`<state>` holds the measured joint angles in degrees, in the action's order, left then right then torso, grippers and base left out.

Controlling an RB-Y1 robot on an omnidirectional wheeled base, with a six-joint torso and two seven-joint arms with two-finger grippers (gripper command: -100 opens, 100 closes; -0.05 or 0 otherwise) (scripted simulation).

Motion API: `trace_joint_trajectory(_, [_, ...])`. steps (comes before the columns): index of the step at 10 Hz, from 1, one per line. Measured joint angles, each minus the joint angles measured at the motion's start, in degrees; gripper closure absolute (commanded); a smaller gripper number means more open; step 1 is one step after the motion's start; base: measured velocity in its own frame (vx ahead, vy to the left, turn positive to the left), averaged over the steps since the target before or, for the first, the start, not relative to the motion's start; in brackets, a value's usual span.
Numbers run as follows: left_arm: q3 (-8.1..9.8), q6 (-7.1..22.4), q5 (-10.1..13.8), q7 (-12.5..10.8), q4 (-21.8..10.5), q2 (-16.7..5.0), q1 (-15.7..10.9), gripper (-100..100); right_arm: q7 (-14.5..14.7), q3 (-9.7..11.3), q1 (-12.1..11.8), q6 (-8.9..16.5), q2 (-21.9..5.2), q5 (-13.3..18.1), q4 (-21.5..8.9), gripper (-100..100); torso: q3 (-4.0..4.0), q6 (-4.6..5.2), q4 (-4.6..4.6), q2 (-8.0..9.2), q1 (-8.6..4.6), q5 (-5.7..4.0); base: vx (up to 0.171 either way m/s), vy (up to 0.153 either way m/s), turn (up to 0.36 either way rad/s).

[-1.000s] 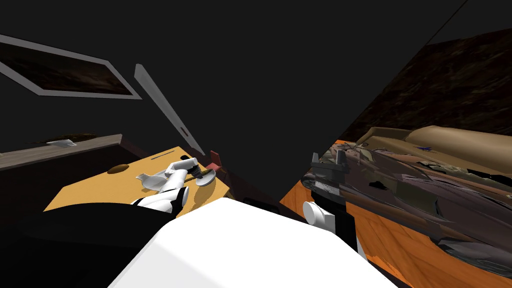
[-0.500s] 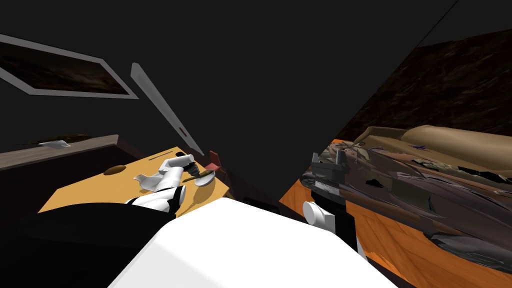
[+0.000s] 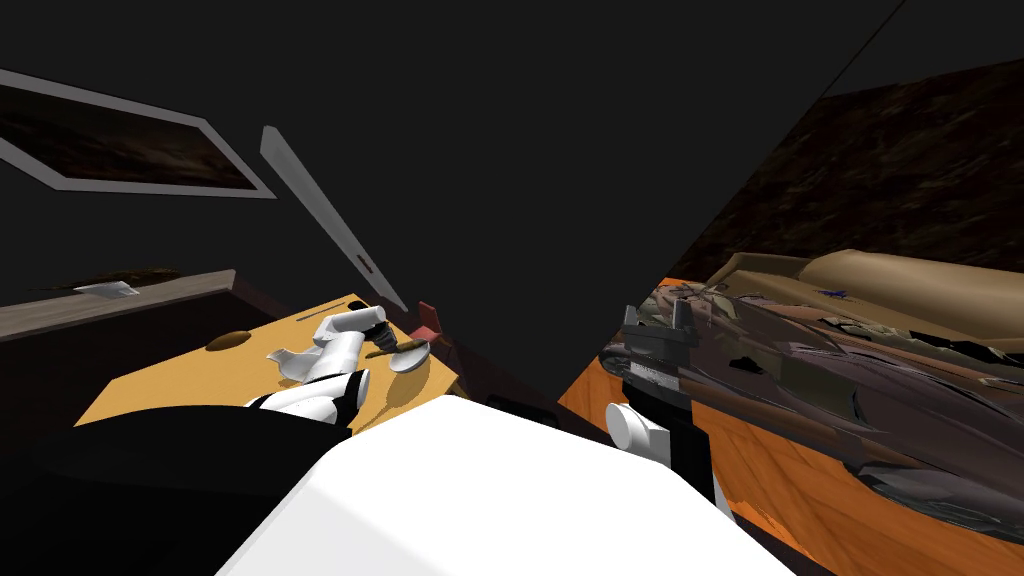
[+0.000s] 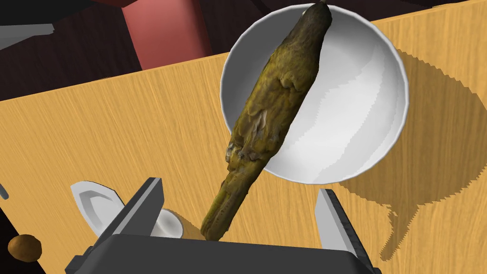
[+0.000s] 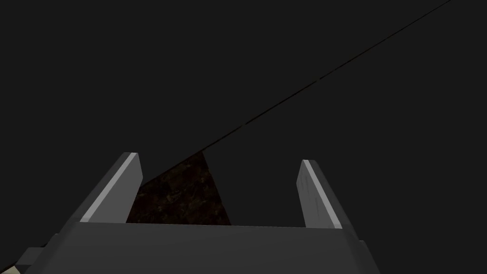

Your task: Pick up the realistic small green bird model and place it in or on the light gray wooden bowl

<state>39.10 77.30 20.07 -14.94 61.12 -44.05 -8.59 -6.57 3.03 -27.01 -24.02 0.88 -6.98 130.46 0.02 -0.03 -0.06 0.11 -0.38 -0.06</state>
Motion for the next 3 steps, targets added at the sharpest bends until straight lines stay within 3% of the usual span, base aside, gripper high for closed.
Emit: trace_joint_trajectory(3, [0.0, 0.0, 0.0, 0.0, 0.0, 0.0, 0.0, 0, 0.0, 0.0, 0.0, 0.0, 0.0, 0.0, 0.0, 0, 0.0, 0.0, 0.0, 0.0, 0.0, 0.0, 0.0, 0.0, 0.0])
